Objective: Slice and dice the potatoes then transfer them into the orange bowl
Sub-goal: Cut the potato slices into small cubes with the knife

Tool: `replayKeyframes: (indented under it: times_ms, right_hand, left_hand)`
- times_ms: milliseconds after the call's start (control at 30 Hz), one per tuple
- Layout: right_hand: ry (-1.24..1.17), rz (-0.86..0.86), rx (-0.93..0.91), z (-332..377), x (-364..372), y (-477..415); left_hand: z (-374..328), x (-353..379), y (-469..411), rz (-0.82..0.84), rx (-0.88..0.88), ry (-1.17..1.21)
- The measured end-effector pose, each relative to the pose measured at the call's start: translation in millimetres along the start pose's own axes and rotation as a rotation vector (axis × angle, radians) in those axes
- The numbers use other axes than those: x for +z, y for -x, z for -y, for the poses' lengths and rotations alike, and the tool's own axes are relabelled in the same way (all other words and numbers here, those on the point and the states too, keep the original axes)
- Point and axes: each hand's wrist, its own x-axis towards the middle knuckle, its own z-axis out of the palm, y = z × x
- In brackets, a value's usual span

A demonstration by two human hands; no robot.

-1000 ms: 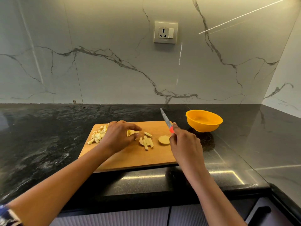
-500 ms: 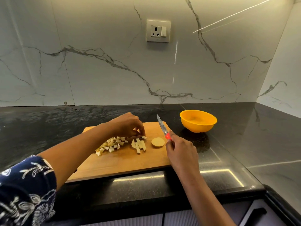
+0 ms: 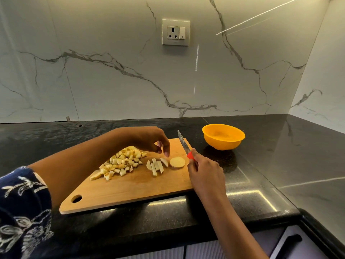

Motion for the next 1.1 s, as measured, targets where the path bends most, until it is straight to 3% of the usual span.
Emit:
replayKeyframes:
  times_ms: [267,733,933,1100]
  right_hand:
    - [-0.018,0.019,0.024,0.2,-1.8,0.3]
    - [-0.021,0.017,0.019,-0.9,-1.9,1.4]
    - [-0.016,0.019,0.018,0.2,-2.5,0.8]
    - [-0.002,0.016,0.019,0.1,-2.8,1.0]
  left_hand:
    - [7.3,0.1,17.4,0.296,-0.013,-0.003]
    - [16.9,10.2,14.8,0.137,0.089,0.124]
    - [20.1,8.8,15.7,0.216,0.102,0.078]
    - [18.6,8.3,13.0,0.163,0.101,0.077]
